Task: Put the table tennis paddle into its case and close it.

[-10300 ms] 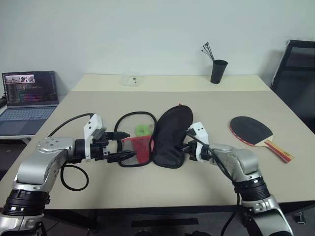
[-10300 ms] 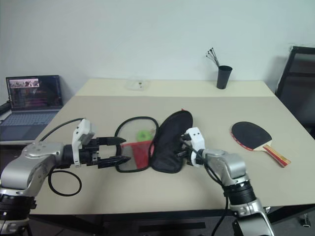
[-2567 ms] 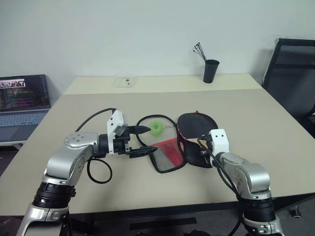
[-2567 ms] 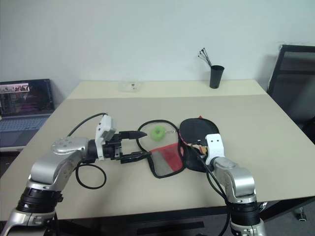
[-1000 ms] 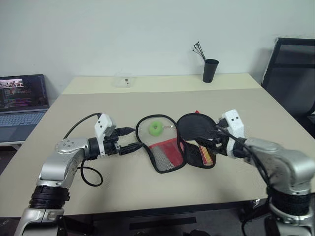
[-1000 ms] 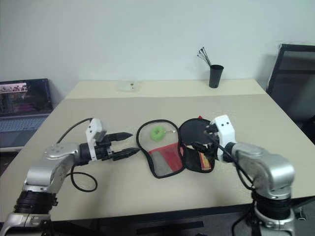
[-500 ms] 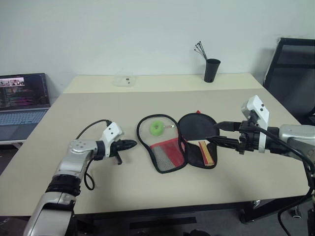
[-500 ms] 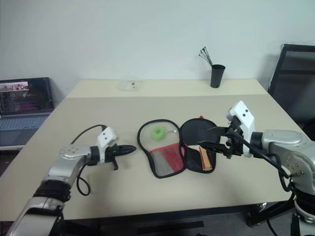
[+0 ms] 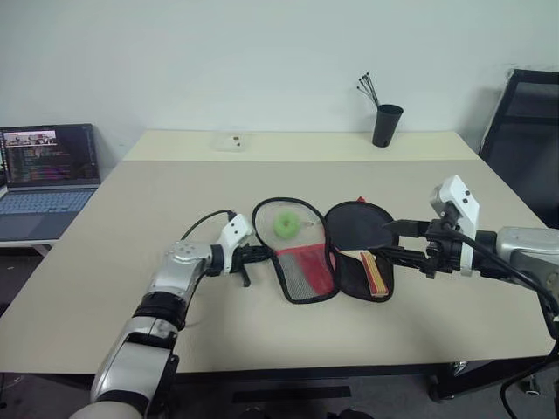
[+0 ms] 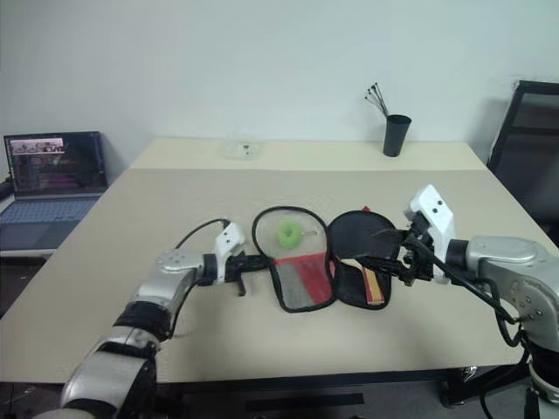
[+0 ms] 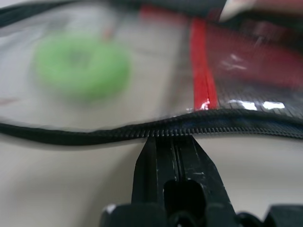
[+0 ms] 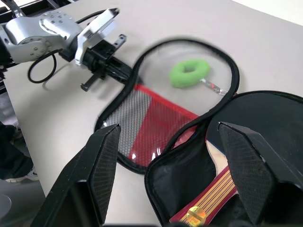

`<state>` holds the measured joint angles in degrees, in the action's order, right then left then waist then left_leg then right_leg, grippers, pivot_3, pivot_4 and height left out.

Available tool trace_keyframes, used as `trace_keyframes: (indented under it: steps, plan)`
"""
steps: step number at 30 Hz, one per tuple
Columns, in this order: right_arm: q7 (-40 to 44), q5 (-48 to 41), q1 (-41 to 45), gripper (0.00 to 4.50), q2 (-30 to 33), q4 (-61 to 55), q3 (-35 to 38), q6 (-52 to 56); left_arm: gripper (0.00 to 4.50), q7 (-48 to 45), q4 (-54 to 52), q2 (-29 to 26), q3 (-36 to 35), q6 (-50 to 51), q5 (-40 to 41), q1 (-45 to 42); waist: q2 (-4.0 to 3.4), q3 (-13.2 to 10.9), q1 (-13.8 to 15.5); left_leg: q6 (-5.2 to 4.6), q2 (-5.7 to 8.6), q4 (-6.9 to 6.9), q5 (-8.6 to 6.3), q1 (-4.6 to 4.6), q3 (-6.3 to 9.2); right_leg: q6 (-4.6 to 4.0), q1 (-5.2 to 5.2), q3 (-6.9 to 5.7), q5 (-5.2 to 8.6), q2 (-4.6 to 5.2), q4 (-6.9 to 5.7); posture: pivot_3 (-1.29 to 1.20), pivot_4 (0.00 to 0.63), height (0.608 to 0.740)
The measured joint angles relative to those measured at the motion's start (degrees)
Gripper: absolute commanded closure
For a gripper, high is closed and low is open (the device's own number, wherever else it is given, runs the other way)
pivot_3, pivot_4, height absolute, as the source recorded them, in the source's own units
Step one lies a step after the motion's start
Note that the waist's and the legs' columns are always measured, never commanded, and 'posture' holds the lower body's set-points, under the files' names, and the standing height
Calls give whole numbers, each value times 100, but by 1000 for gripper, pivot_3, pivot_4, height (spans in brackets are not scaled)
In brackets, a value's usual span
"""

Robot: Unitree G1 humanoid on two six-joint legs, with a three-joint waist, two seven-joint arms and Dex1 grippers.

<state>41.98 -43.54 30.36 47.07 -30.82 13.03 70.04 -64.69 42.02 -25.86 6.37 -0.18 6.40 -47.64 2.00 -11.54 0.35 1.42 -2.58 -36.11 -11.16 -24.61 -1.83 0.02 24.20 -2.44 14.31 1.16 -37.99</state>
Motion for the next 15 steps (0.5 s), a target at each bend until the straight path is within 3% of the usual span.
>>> trace_keyframes:
  steps: [8, 15]
  plan:
    - [110, -43, -346, 891, 538, 223, 214, -208, 4473, -179, -343, 747, 93, 125, 27, -1007, 0, 0, 1, -1, 30, -3, 0, 1, 1, 1, -1, -3, 0, -5, -2, 0, 150, 740]
    - [136, -42, -620, 891, 820, 450, 402, -321, 4473, 127, 1145, 1790, 459, -356, -380, -1492, 1, 0, -37, -3, 33, -5, -1, 1, 1, 2, 0, -1, -1, -7, -2, 0, 150, 740]
